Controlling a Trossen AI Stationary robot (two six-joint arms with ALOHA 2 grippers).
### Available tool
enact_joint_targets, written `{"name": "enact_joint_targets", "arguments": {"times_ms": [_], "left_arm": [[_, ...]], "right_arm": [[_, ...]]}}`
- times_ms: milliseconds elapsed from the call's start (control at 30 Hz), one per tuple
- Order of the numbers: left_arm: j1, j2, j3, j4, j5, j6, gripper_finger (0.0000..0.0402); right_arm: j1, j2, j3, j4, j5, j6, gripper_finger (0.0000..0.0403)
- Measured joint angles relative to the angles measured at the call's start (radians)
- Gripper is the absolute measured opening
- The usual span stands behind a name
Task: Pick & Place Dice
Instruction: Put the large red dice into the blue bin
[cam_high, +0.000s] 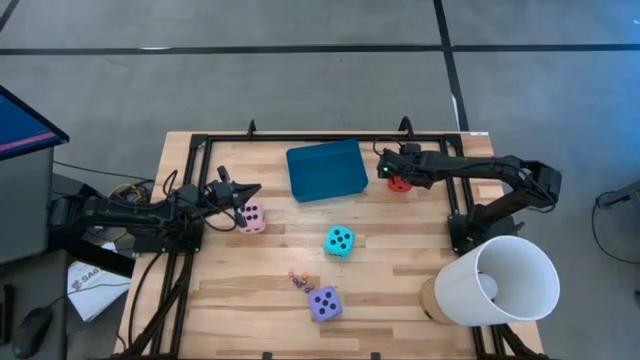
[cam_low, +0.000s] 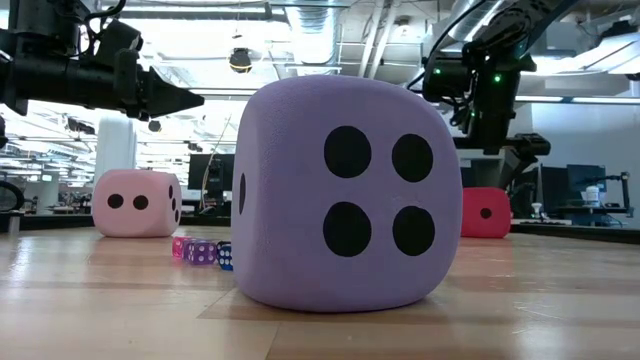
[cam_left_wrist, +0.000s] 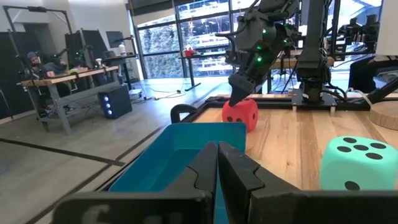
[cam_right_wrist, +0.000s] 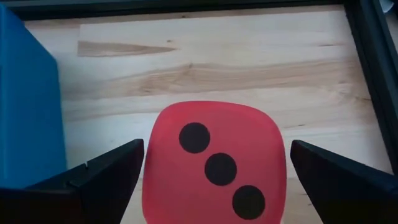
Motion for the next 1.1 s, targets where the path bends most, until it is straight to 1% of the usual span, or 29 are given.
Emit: {"name": "enact_joint_targets", "arguments": {"times_ms": [700, 1100], "left_arm": [[0.000, 0.000, 0.000, 0.000, -0.001, 0.000, 0.0006], [0.000, 0.000, 0.000, 0.000, 0.003, 0.000, 0.0006]], "right_arm": [[0.000, 0.000, 0.000, 0.003, 0.012, 0.015, 0.0400], [0.000, 0.002, 0.000, 0.001, 0.000, 0.032, 0.0400]]}}
